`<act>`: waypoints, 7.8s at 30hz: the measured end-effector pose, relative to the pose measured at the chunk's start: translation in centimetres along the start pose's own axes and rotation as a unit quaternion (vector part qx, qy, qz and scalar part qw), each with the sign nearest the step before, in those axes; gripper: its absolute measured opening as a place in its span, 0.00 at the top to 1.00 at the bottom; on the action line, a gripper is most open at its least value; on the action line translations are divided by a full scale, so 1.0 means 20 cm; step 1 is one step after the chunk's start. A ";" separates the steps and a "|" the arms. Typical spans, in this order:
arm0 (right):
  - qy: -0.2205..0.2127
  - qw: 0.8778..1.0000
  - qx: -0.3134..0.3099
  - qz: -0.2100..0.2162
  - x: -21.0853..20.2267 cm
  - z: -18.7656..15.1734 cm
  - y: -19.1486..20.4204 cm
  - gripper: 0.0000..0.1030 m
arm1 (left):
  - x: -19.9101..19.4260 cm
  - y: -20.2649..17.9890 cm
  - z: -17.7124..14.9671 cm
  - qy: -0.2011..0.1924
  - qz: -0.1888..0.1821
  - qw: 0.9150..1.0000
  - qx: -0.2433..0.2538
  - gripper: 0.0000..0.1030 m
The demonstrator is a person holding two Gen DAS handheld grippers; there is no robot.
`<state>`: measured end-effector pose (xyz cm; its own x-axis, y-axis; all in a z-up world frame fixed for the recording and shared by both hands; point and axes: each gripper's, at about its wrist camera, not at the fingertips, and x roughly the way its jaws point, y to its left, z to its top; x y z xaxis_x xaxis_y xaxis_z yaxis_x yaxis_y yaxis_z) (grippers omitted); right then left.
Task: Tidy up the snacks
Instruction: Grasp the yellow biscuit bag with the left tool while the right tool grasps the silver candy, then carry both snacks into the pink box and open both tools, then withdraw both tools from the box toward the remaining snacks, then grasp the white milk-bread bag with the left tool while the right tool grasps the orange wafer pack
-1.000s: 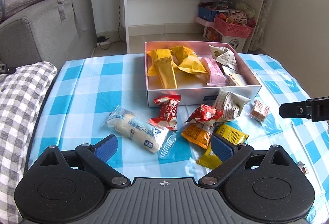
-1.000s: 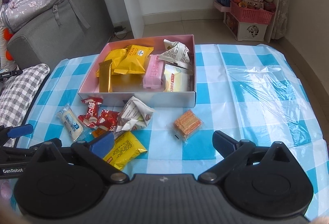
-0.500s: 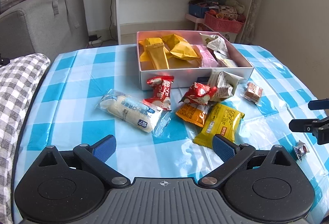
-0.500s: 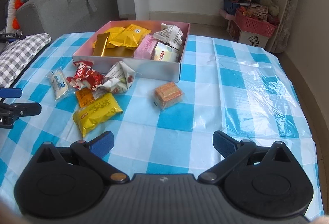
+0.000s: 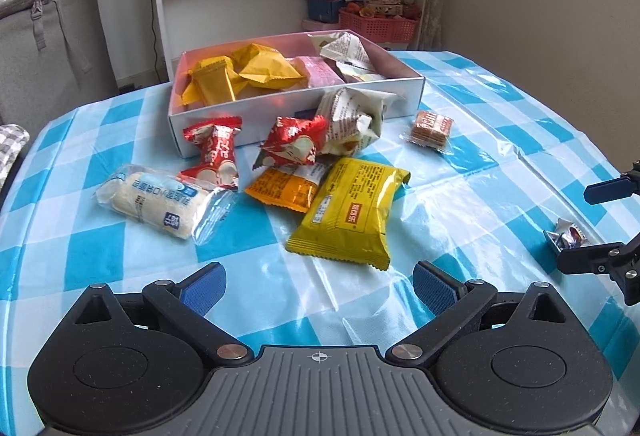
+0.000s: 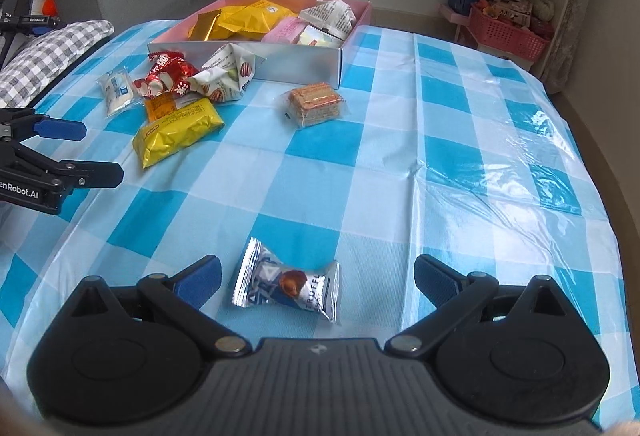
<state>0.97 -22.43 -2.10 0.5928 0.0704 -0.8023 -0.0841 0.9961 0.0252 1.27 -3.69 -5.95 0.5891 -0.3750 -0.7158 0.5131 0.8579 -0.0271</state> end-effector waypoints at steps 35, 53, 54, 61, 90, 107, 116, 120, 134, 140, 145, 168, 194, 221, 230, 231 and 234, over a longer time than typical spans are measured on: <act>0.025 0.998 -0.036 0.042 0.03 -0.06 -0.03 0.02 | 0.22 -0.12 0.19 0.011 -0.062 0.998 -0.003 0.18; 0.010 0.998 -0.053 0.027 -0.01 -0.01 -0.03 0.65 | 0.18 -0.15 0.26 0.017 -0.045 0.999 -0.019 0.67; 0.011 0.998 -0.053 0.025 -0.01 0.00 -0.03 0.66 | 0.18 -0.15 0.26 0.019 -0.046 0.999 -0.021 0.67; 0.017 0.999 -0.039 0.012 0.01 0.05 -0.04 0.74 | 0.18 -0.15 0.26 0.028 -0.046 0.998 -0.016 0.68; 0.031 1.000 0.000 -0.002 0.02 0.28 0.04 0.74 | 0.07 -0.14 0.34 0.057 -0.026 0.998 -0.014 0.68; -0.008 0.998 0.057 0.024 0.07 0.54 0.09 0.74 | 0.00 -0.03 0.43 0.042 -0.028 0.997 -0.051 0.69; -0.023 0.995 0.094 0.031 0.13 0.67 0.05 0.74 | -0.07 0.05 0.48 0.022 -0.042 0.996 -0.071 0.69; -0.032 0.993 0.107 0.038 0.16 0.72 0.04 0.74 | -0.08 0.11 0.54 0.010 -0.030 0.996 -0.083 0.69; -0.067 0.983 0.151 0.074 0.33 0.84 0.00 0.74 | 0.32 0.23 0.85 0.025 0.038 0.995 -0.089 0.69; -0.067 0.982 0.164 0.068 0.38 0.83 -0.02 0.74 | 0.44 0.22 0.89 0.018 0.034 0.996 -0.084 0.69; -0.072 0.978 0.185 0.066 0.40 0.81 -0.06 0.73 | 0.52 0.22 0.90 0.015 0.040 0.995 -0.085 0.70; -0.084 0.974 0.204 0.056 0.29 0.80 -0.10 0.23 | 0.36 0.20 0.77 0.009 0.054 0.997 -0.061 0.26; -0.062 0.996 0.062 0.001 0.13 0.54 0.04 0.00 | -0.02 0.35 0.28 0.009 0.101 0.992 -0.075 0.04; -0.012 0.997 0.072 -0.027 0.31 0.45 -0.03 0.00 | 0.28 0.45 0.27 0.092 0.153 0.969 -0.169 0.06; -0.001 0.997 0.066 -0.027 0.38 0.45 -0.05 0.00 | 0.18 0.57 0.21 0.104 0.137 0.974 -0.150 0.08; 0.000 0.997 0.066 -0.027 0.39 0.45 -0.05 0.00 | 0.17 0.59 0.20 0.106 0.136 0.973 -0.153 0.08; 0.002 0.997 0.066 -0.026 0.41 0.45 -0.05 0.00 | 0.14 0.61 0.20 0.098 0.126 0.975 -0.153 0.08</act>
<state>13.11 -22.45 -3.35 0.5907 0.0189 -0.8067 0.0524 0.9967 0.0618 11.75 4.33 -5.53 0.5254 -0.0904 -0.8460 0.1399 0.9900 -0.0190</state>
